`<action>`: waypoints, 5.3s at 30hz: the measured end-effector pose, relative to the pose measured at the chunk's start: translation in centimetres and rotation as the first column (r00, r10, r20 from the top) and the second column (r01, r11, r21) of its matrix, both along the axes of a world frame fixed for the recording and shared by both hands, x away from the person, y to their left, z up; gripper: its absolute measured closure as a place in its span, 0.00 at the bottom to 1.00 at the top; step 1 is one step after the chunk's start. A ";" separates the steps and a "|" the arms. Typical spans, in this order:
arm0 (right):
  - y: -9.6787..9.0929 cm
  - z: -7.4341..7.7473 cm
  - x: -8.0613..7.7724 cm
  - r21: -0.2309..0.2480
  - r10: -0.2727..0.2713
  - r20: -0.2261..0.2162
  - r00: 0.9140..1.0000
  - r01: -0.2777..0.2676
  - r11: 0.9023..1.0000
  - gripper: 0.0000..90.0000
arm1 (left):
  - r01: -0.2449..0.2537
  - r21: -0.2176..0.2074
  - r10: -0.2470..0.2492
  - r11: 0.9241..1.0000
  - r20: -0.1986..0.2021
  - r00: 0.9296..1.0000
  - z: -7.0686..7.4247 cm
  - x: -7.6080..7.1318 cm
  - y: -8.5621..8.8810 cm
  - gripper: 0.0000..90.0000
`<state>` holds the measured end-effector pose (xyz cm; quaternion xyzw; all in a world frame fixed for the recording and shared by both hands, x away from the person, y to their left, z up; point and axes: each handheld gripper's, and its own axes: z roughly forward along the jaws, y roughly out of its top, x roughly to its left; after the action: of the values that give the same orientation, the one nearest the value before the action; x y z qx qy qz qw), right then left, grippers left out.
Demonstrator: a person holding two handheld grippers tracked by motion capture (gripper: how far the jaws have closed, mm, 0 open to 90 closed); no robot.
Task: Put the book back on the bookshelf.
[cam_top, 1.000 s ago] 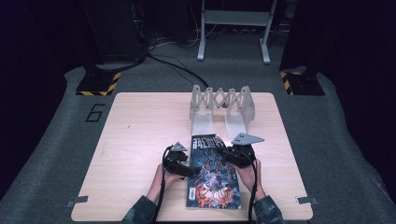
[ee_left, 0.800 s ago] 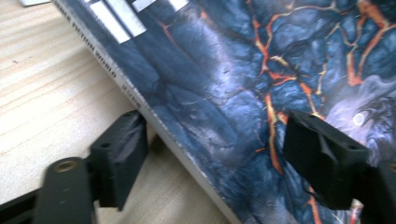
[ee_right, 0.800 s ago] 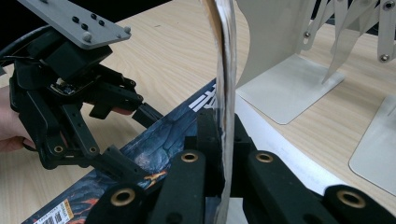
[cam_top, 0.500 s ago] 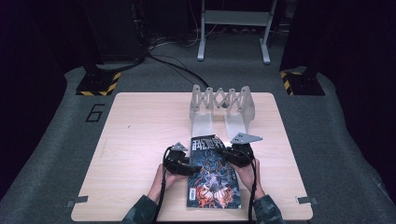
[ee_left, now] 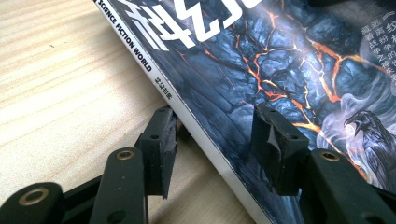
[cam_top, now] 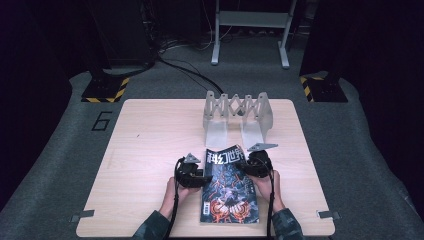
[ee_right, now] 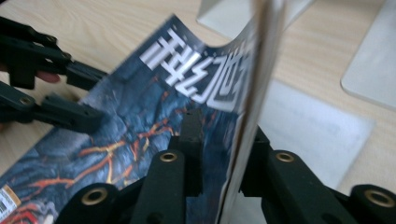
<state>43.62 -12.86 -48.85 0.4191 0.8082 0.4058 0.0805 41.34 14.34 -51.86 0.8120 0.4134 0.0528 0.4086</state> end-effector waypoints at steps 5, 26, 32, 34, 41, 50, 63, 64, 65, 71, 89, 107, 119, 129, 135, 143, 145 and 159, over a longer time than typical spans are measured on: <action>-0.9 -0.7 -0.2 -0.025 -0.041 -0.052 0.998 0.040 0.999 0.76 | -0.001 -0.005 0.001 1.000 0.001 1.000 0.0 0.0 0.0 0.59; -2.5 -1.7 -0.6 -0.060 -0.052 -0.090 0.995 0.047 0.997 0.76 | 0.095 -0.022 -0.096 0.995 -0.089 0.991 0.6 1.8 -0.4 0.40; -2.4 -1.7 -0.7 -0.070 -0.048 -0.081 0.996 0.042 0.997 0.76 | 0.113 -0.033 -0.117 0.993 -0.126 0.985 0.6 2.5 -1.0 0.41; -2.4 -1.8 -0.8 -0.062 -0.055 -0.086 0.995 0.050 0.997 0.76 | 0.128 -0.025 -0.131 0.991 -0.133 0.982 0.7 2.6 -1.3 0.41; -2.5 -1.9 -0.7 -0.049 -0.048 -0.070 0.996 0.045 0.998 0.76 | 0.168 -0.069 -0.177 0.983 -0.151 0.973 0.4 3.0 -1.1 0.60; -2.6 -1.8 -0.7 -0.017 -0.048 -0.110 0.993 0.046 0.999 0.67 | 0.180 -0.113 -0.190 0.977 -0.084 0.978 0.7 1.9 -1.1 0.73; -4.2 -2.2 -0.1 -0.010 -0.077 -0.132 0.988 0.076 0.997 0.37 | 0.169 -0.178 -0.158 0.969 0.074 0.985 0.8 -0.1 -0.3 0.77; -4.3 -2.2 -0.1 -0.001 -0.077 -0.150 0.986 0.078 0.997 0.37 | 0.169 -0.178 -0.158 0.969 0.074 0.985 0.8 -0.1 -0.3 0.77; -4.3 -2.2 -0.1 -0.001 -0.077 -0.150 0.986 0.078 0.997 0.37 | 0.171 -0.179 -0.157 0.969 0.091 0.983 0.8 -0.2 -0.3 0.77; -3.9 -2.3 0.6 0.020 -0.024 -0.155 0.988 0.027 0.999 0.35 | 0.192 -0.198 -0.160 0.961 0.164 0.973 1.1 -1.0 -0.1 0.78; -3.8 -2.9 2.1 0.146 0.018 -0.177 0.984 0.008 0.989 0.35 | 0.273 -0.216 -0.214 0.937 0.263 0.941 1.8 -1.6 0.4 0.78; -4.3 -2.4 2.0 0.200 0.029 -0.138 0.990 -0.001 0.980 0.54 | 0.250 -0.213 -0.208 0.944 0.202 0.957 1.7 -0.8 1.0 0.77; -3.3 -1.3 1.2 0.106 -0.009 -0.082 0.997 0.018 0.994 0.78 | 0.273 -0.134 -0.270 0.952 0.044 0.962 1.7 1.1 0.3 0.66; -3.2 -0.8 0.9 0.079 -0.010 -0.042 0.999 0.013 0.997 0.84 | 0.287 -0.117 -0.291 0.951 -0.025 0.956 1.6 2.5 -0.4 0.57; -2.9 -0.1 0.6 0.070 -0.013 -0.014 1.000 0.014 0.997 0.86 | 0.281 -0.132 -0.291 0.950 -0.059 0.955 1.7 3.4 -0.6 0.55; -2.8 1.0 0.4 0.055 -0.004 0.036 0.999 0.002 0.998 0.86 | 0.284 -0.073 -0.287 0.956 -0.031 0.957 2.6 3.6 -0.6 0.66; -2.7 1.3 0.3 0.054 -0.003 0.052 0.999 0.000 0.999 0.87 | 0.282 -0.079 -0.284 0.956 -0.024 0.958 2.9 3.5 -0.6 0.67; -2.8 3.4 -0.4 0.024 0.002 0.149 0.989 -0.006 1.000 0.86 | 0.295 -0.023 -0.290 0.955 0.122 0.949 4.9 2.6 -0.8 0.72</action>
<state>43.23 -15.62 -45.43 0.3870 0.7958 0.4459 0.1344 43.98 13.59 -46.92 0.8514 0.2646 0.0307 0.4519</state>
